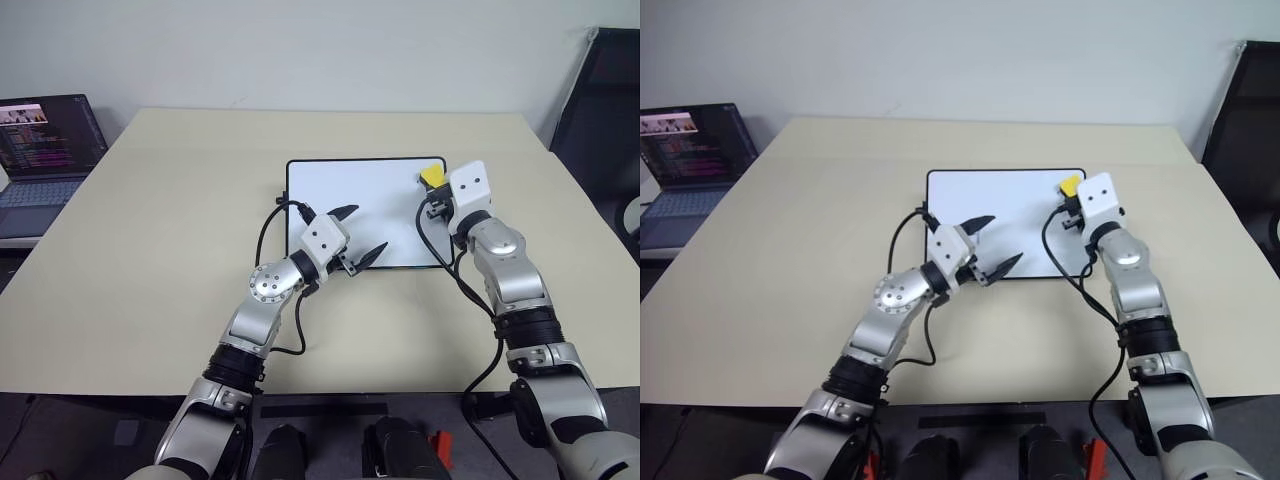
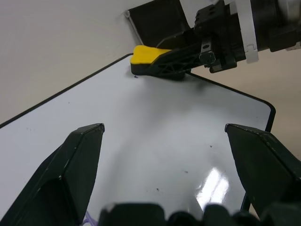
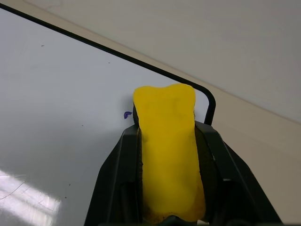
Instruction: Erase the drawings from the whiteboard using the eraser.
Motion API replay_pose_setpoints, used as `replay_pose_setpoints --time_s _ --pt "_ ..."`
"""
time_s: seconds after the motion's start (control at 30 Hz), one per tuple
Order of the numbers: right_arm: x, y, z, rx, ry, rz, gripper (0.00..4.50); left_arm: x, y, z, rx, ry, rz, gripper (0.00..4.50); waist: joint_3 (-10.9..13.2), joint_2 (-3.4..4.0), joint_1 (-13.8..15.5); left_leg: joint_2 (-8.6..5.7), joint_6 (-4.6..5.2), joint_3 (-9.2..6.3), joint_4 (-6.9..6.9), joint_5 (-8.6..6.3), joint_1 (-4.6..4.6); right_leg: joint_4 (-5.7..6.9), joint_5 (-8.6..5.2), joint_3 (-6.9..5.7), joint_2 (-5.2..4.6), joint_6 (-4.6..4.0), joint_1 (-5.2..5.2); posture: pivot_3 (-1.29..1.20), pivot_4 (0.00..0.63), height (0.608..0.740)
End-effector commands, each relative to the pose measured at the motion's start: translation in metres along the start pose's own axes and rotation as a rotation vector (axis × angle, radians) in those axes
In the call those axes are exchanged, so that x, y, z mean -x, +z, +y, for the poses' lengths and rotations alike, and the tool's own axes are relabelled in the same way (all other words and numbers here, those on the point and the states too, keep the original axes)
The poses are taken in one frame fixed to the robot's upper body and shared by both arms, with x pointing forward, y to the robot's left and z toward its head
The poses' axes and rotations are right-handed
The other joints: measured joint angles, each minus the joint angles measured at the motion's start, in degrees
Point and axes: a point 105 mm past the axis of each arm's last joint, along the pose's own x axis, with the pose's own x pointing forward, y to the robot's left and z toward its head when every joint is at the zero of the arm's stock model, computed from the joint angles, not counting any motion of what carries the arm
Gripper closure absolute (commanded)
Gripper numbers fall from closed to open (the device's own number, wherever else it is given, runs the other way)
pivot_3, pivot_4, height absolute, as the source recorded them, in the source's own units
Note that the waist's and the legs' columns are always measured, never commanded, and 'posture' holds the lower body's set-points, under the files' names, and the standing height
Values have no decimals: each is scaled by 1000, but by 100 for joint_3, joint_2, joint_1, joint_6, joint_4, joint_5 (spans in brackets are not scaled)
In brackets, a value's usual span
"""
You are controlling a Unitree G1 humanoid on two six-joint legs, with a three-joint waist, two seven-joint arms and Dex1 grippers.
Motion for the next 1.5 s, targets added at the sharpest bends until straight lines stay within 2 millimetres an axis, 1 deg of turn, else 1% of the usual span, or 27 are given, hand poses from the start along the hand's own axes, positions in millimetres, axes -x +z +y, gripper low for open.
replay_pose_setpoints --time_s 0.03,0.1,0.13,0.23,0.3,0.37,0.4,0.5,0.6,0.73,0.83,1.07,1.2,1.4,1.5 --pt "16 -31 17 -35 40 93 3370 0 16 4 -34 17 -50 0 0 0 0 0 0 1 0 0 1 1 0 1 0 0 0 0 150 740" --pt "25 -37 26 -47 58 107 3370 2 16 5 -35 21 -48 0 0 0 -16 1 0 1 1 0 4 3 0 3 0 0 1 0 150 740" --pt "27 -38 29 -49 63 110 3370 2 16 5 -35 22 -47 0 0 0 -27 1 0 3 1 0 6 7 0 6 0 0 1 0 150 740" --pt "35 -39 47 -73 107 111 3370 3 15 6 -37 24 -43 0 -1 0 -39 1 0 2 4 0 13 11 1 7 1 0 3 0 150 740" --pt "33 -34 56 -83 132 96 3370 3 15 6 -39 24 -40 0 0 0 -60 2 0 2 4 0 15 11 1 7 2 -1 4 0 150 740" --pt "29 -29 59 -87 140 84 3370 4 15 6 -39 25 -38 0 0 0 -73 2 0 4 3 0 16 11 1 11 3 -1 3 0 150 740" --pt "25 -26 58 -83 141 76 3370 4 15 6 -39 25 -38 0 0 0 -83 2 0 4 3 0 16 11 1 11 3 -1 3 0 150 740" --pt "8 -16 46 -61 111 51 3370 4 15 6 -39 25 -35 0 1 0 -162 3 0 14 3 0 21 12 6 25 6 2 0 0 150 740" --pt "-4 -9 33 -44 77 34 3370 5 15 6 -39 25 -34 0 1 -1 -183 1 2 26 3 1 29 12 16 55 13 6 0 0 150 740" --pt "-14 -3 26 -36 63 13 3370 5 15 4 -35 23 -35 0 2 -1 -178 1 2 39 0 1 18 5 16 82 12 9 -10 0 150 740" --pt "-15 -3 28 -36 68 5 3370 5 15 3 -33 22 -36 0 2 -1 -171 0 2 48 -4 1 13 -2 16 92 10 14 -13 0 150 740" --pt "0 -16 42 -55 95 27 3370 6 15 0 -30 18 -36 0 2 -1 -169 1 2 49 -7 1 15 -2 16 97 9 16 -14 0 150 740" --pt "17 -25 52 -83 122 47 3370 5 16 -1 -27 13 -37 0 1 -1 -155 0 2 50 -6 1 17 0 17 100 10 17 -14 0 150 740" --pt "35 -24 74 -176 213 46 3370 5 16 -1 -25 10 -33 0 2 -2 -162 1 2 48 -8 0 16 -3 17 101 10 17 -15 0 150 740" --pt "37 -25 75 -191 221 58 3370 5 15 0 -25 9 -31 0 3 -3 -167 2 2 48 -8 0 16 -3 16 103 11 17 -17 0 150 740"
